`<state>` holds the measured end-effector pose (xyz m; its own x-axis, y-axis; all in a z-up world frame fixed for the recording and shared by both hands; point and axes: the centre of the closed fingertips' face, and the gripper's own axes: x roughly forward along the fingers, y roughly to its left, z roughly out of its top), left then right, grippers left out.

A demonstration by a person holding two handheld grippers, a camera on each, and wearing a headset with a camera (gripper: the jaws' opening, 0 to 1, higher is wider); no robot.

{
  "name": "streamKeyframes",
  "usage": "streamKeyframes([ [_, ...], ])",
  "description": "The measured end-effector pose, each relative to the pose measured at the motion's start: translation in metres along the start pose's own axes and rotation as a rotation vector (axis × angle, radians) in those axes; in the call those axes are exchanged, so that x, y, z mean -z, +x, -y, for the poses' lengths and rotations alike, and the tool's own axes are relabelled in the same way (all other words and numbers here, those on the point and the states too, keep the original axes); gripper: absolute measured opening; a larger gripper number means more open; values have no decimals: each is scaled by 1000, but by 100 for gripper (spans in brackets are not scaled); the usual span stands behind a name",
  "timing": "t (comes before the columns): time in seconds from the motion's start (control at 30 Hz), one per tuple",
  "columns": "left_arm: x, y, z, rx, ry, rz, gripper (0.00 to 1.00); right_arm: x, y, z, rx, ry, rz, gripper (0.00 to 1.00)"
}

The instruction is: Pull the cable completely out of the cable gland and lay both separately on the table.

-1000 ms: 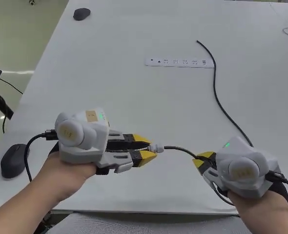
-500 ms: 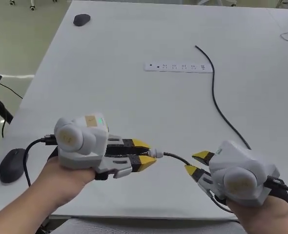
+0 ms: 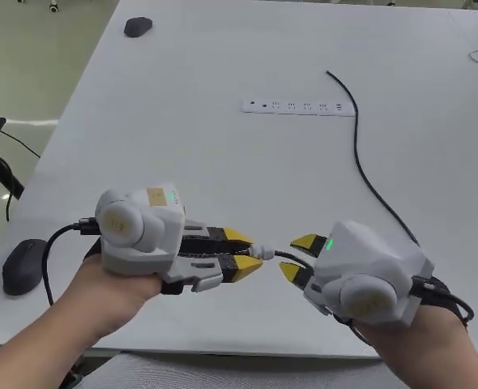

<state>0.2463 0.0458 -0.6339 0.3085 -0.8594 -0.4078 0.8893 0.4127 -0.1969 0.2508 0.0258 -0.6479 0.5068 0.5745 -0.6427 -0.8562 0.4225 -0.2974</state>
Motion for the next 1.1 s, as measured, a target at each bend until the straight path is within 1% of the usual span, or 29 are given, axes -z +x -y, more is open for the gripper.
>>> streamKeyframes([
  [0.07,0,1,0,1,5,-4,15,-3,1,-1,1,-12,2,10],
  [0.27,-1,4,3,8,13,-5,15,-3,1,-2,1,-22,0,2],
  [0.5,-1,4,3,4,14,-3,15,-3,1,-2,1,-28,0,1],
  [0.8,0,3,6,3,13,0,15,-1,-1,-4,3,33,5,0],
  [0.93,-1,2,7,1,15,2,15,2,-2,-2,6,86,12,0],
  [1.03,-1,1,6,-3,13,6,15,6,-3,1,19,108,10,0],
  [1.1,-1,1,5,-6,13,6,15,10,-4,3,24,136,8,0],
])
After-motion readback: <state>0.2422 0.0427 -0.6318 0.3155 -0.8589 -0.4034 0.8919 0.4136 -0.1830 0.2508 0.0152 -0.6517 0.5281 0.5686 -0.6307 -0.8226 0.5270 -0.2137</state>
